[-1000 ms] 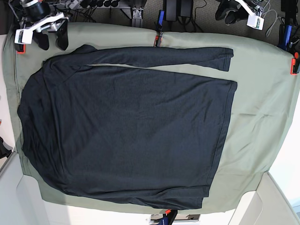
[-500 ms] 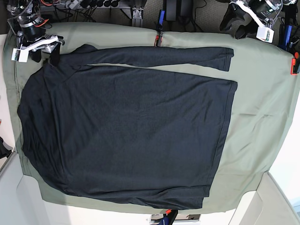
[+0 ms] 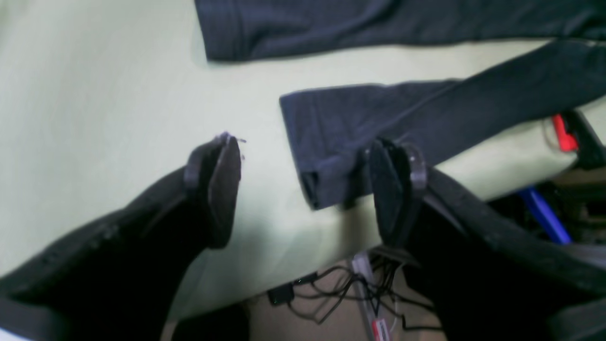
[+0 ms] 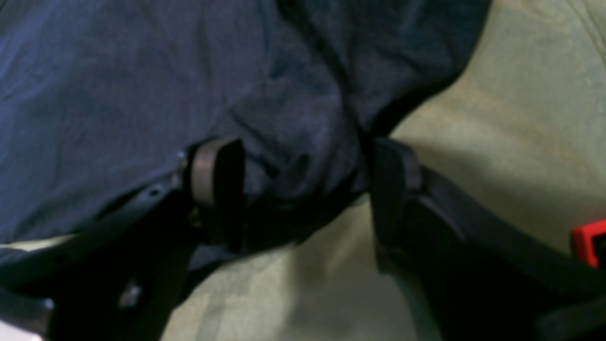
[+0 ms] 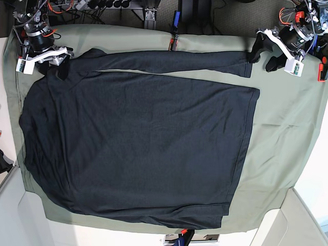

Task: Fold the T-shirt properly
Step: 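Move both grippers down to the shirt's shoulder corners and grasp them, then lift the shoulders and fold the collar half over toward the hem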

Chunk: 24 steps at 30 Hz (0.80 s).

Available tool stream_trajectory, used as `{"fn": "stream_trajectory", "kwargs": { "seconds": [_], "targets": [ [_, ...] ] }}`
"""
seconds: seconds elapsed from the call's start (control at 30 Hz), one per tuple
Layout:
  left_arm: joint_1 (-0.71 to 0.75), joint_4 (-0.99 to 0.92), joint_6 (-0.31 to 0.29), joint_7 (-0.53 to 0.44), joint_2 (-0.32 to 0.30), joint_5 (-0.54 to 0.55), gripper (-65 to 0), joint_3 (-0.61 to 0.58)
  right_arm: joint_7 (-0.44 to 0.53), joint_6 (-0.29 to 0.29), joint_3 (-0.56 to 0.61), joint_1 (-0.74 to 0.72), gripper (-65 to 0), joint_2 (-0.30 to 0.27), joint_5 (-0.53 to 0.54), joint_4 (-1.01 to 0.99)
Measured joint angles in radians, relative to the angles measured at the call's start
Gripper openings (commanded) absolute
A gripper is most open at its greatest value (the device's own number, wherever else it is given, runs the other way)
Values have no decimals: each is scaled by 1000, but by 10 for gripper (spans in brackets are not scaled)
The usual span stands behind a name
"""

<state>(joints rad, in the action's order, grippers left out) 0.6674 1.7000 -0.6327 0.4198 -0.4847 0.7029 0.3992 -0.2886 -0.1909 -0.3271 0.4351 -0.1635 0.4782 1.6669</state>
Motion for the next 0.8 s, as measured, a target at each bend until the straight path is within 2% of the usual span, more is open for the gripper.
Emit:
{"fn": "stream_trajectory", "kwargs": {
  "seconds": [0.2, 0.37, 0.63, 0.67, 0.73, 0.8],
  "targets": [
    [-3, -45, -4, 10, 0, 32, -199, -10, 0, 0, 0, 0, -240, 0, 0, 0],
    [-12, -44, -11, -13, 8, 40, -199, -88, -2, 0, 0, 3, -240, 0, 0, 0],
    [-69, -43, -2, -13, 22, -26, -201, -132, -4, 0, -1, 3, -244, 15, 0, 0],
    [-69, -43, -3, -13, 22, -30, -201, -132, -4, 0, -2, 3, -267, 19, 0, 0],
    [-69, -43, -3, -15, 22, -29, -213, -132, -7, 1, -3, 2, -386, 31, 0, 0],
    [-69, -43, -3, -23, 22, -49, -300, -132, -13, 0, -3, 0, -514, 40, -2, 0]
  ]
}}
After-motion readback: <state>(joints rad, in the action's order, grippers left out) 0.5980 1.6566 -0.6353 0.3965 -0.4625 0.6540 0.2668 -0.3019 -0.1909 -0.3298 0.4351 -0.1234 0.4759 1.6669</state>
